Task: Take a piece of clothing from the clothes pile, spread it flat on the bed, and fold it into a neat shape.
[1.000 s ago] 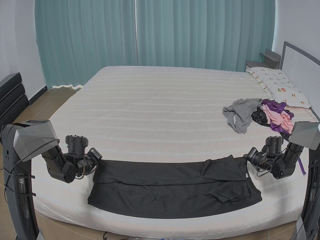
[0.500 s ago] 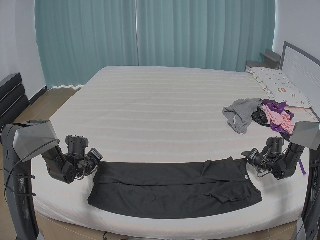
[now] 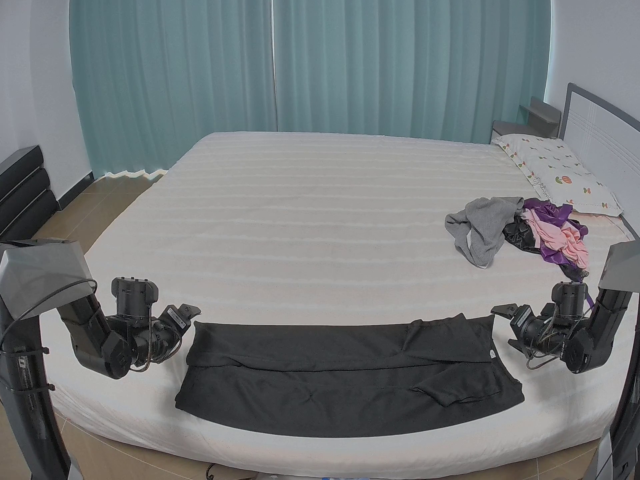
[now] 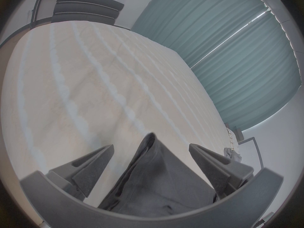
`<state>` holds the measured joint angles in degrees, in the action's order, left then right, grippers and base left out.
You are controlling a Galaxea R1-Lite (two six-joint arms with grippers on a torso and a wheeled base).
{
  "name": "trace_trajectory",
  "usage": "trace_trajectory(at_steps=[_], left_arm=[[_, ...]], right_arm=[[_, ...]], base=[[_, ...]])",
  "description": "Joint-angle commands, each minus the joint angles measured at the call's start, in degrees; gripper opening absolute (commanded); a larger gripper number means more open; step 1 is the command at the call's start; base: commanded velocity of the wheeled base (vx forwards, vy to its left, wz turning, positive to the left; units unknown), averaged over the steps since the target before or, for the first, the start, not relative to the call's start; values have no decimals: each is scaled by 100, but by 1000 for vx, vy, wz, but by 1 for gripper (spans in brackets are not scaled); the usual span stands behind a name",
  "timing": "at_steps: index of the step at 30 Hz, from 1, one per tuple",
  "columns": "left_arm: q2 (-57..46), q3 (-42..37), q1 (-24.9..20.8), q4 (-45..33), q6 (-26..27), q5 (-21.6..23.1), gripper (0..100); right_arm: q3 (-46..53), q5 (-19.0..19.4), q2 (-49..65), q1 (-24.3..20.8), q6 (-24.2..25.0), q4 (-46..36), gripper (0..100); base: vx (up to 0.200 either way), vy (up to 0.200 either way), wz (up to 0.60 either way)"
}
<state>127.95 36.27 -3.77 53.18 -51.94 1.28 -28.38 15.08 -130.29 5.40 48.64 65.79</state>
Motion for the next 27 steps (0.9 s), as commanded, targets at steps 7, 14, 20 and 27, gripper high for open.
trace_trajectory(at_steps=[7,14,20,27], left_arm=[[-447,-1394,-107,659,-97,83,100],[-359,-1588,-326,659,-70,83,100],[-95,-1552,-414,694,-53,13,100],[46,-1438,-485,703,-26,-49,100]], right_arm=[[1379,303,329,84,128,1181,100],[1353,303,39,49,128,1190,100],[1370,311,39,40,128,1190,100],[1449,294,206,-39,119,1190,100]], base=[[-200,0,0],[-57,0,0],[0,0,0],[0,0,0]])
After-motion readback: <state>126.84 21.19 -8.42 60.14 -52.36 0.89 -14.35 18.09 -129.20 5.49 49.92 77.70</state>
